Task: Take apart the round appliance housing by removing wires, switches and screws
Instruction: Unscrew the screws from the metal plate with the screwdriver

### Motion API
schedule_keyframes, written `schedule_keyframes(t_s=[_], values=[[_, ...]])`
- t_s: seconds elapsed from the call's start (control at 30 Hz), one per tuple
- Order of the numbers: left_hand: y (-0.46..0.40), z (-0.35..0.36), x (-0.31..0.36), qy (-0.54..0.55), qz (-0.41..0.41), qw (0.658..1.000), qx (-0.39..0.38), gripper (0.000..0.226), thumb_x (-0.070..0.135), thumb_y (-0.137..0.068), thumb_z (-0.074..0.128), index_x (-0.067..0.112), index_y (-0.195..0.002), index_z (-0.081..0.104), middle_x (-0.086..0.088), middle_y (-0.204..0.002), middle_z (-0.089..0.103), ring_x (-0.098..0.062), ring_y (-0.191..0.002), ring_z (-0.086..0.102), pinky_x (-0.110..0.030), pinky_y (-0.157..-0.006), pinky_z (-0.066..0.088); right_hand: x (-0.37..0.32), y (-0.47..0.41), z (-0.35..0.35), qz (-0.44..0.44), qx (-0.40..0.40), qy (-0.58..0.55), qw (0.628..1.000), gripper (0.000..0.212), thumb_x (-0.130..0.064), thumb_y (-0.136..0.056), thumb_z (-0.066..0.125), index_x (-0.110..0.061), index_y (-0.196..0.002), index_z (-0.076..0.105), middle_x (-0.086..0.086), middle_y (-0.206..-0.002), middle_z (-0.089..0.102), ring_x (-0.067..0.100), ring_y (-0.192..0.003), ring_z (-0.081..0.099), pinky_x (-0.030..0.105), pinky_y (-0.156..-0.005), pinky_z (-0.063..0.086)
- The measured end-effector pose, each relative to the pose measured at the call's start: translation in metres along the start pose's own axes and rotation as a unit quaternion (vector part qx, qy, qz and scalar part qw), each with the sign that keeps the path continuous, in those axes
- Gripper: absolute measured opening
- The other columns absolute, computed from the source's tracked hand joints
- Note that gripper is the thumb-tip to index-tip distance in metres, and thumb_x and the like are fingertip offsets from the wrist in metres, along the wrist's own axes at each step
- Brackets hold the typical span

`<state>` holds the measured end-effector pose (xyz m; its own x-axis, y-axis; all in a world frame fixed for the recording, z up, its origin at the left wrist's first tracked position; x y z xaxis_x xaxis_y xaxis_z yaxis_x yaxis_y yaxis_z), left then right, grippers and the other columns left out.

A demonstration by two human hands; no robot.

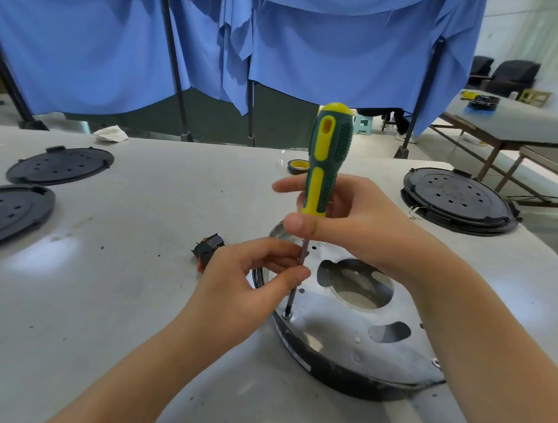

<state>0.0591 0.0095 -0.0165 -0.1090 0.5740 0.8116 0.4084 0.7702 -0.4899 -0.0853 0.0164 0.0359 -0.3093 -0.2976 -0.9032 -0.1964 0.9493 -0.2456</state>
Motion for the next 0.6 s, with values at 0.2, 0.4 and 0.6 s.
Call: schedule_keyframes(t_s=[0.2,0.4,0.6], values=[[-0.0001,-0.0003,0.0006,-0.008,-0.012,0.998,-0.06,0.03,0.005,-0.088,0.064,0.032,-0.098,0.067,0.016,-0.089,0.073,-0.005,-0.086,0.07,-0.013,-0.081,0.051,-0.0006,0.0005,-0.0037,0.0,0.008,-0.088,0.996,0.05,-0.017,-0.063,0.077,-0.008,-0.109,0.06,0.008,-0.093,0.075,0.024,-0.089,0.072,0.032,-0.08,0.058],[-0.0022,-0.0021,0.0008,0.03,-0.033,0.997,-0.055,0.017,0.005,-0.08,0.072,0.021,-0.085,0.071,0.009,-0.078,0.075,-0.01,-0.071,0.073,-0.015,-0.072,0.054,-0.0047,0.0037,0.0037,-0.011,-0.057,-0.118,0.991,0.028,-0.004,-0.083,0.067,-0.01,-0.109,0.06,0.006,-0.11,0.072,0.021,-0.102,0.069,0.026,-0.085,0.054],[-0.0009,-0.0041,-0.0049,0.027,-0.042,0.999,0.015,0.02,0.03,-0.06,0.082,0.021,-0.071,0.069,0.006,-0.071,0.071,-0.012,-0.067,0.068,-0.023,-0.072,0.055,-0.0055,0.0022,0.0022,-0.012,-0.007,-0.07,0.997,0.031,-0.026,-0.066,0.077,-0.027,-0.096,0.072,0.003,-0.103,0.072,0.01,-0.088,0.069,0.019,-0.078,0.054]])
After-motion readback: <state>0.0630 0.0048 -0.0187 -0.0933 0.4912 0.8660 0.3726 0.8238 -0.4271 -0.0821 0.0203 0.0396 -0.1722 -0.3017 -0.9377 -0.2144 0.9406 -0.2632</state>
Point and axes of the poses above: each hand's wrist, its own y-axis away from the middle knuckle, its own z-axis out of the palm, x = y × z, the point moved 4 cm from there along -y, towards the middle knuckle
